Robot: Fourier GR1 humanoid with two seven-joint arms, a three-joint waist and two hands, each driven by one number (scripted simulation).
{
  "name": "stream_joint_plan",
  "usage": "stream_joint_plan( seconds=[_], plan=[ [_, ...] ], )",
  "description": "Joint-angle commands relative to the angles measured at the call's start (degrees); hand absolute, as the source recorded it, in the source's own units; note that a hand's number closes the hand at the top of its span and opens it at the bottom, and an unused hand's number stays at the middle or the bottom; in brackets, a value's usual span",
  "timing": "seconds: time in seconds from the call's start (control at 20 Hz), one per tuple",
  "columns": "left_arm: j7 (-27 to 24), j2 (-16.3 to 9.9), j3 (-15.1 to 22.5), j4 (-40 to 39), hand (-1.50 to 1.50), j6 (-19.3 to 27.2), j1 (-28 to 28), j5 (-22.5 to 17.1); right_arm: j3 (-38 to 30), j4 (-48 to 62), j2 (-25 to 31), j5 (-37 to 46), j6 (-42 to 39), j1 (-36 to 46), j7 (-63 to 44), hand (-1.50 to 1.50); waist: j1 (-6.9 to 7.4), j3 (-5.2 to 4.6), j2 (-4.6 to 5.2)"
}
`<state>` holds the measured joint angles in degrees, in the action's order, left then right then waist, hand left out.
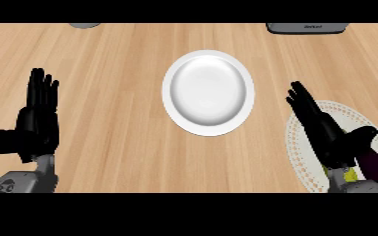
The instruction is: Pick the eggplant from the placemat and place it in the plate
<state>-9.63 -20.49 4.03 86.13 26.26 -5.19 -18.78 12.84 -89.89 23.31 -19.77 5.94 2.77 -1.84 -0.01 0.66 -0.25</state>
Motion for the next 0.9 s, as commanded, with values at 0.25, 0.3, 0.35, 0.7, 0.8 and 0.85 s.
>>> stream_joint_plan(
  seconds=[0.25, 0.3, 0.35, 0.7, 0.8, 0.85],
  plan=[
    [0.0, -6.6, 5.8, -6.5, 0.0, -16.3, 2.1, 2.4, -5.5, 11.3, 5.4, -3.4, -8.4, 9.3, -7.2, 1.5, 0.73, -0.68, 0.78],
    [1.6, -4.2, 6.1, -3.7, 0.0, -11.2, 2.3, 2.8, 0.1, 6.2, 19.9, 18.0, -5.3, 6.9, -1.7, 1.5, 0.64, -2.85, 0.36],
    [2.5, -3.7, 7.7, -4.4, 0.0, -12.5, 3.4, 2.7, -3.4, 7.7, 19.0, 20.8, 1.4, 6.2, 1.7, 1.5, -1.4, -1.18, 0.39],
    [1.0, -3.5, 6.7, -8.2, 0.0, -17.6, 2.5, 2.6, -6.4, 9.2, 3.4, 19.1, 11.9, -9.5, 25.1, -1.5, -0.72, -0.64, 0.2],
    [1.0, -3.5, 6.4, -7.1, 0.0, -17.4, 2.6, 3.8, -7.4, 8.9, 3.4, 20.7, 13.3, -12.1, 27.4, -1.5, -0.46, -0.64, 0.17],
    [-0.7, -1.7, 8.0, -6.8, 0.0, -15.4, 5.1, 5.5, -8.7, 5.8, 6.6, 21.7, 14.1, -12.1, 23.4, -1.5, -0.47, -0.68, 0.12]
  ],
)
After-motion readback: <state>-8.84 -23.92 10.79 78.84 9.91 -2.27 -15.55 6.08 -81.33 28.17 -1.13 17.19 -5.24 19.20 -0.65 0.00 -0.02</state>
